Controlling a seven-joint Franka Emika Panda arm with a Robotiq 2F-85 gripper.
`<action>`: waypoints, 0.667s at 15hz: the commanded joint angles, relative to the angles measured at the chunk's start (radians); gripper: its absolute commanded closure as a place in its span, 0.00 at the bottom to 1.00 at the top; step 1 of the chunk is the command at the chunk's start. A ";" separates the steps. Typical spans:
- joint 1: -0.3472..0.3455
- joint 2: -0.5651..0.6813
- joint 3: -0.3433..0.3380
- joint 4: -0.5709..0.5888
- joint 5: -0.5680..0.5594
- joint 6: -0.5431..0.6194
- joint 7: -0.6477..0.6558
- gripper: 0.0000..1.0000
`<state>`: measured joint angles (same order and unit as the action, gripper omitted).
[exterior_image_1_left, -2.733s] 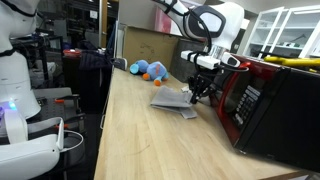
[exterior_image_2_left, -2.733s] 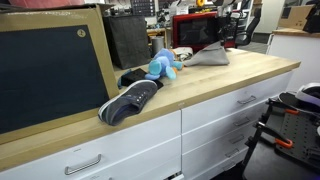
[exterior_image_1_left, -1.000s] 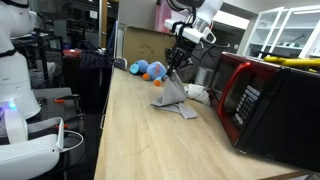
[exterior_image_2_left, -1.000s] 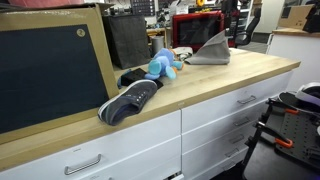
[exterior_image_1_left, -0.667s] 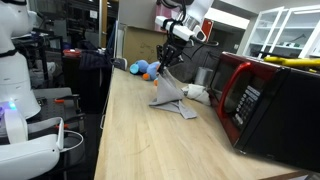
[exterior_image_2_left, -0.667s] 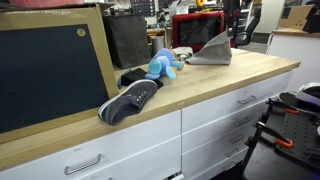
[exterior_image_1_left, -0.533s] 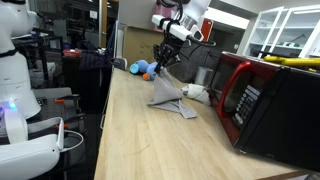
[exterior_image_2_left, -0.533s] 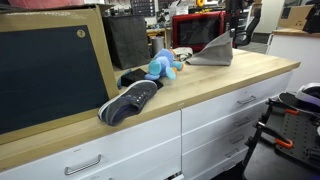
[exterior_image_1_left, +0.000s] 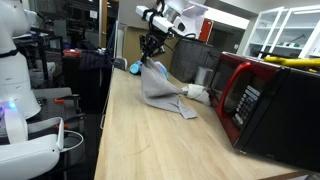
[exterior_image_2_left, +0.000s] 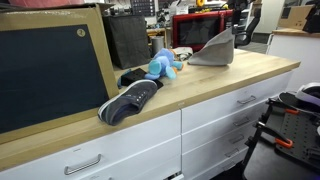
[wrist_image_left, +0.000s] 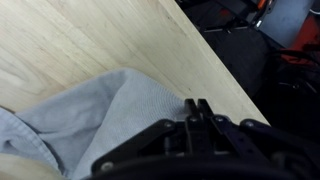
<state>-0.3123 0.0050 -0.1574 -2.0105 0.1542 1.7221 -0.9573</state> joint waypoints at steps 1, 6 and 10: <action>0.055 -0.093 -0.014 -0.055 0.050 -0.037 0.011 0.99; 0.110 -0.162 -0.013 -0.102 0.061 -0.029 -0.022 0.71; 0.115 -0.179 -0.042 -0.098 0.017 -0.071 -0.151 0.45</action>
<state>-0.2091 -0.1361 -0.1600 -2.0924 0.2010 1.6866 -1.0049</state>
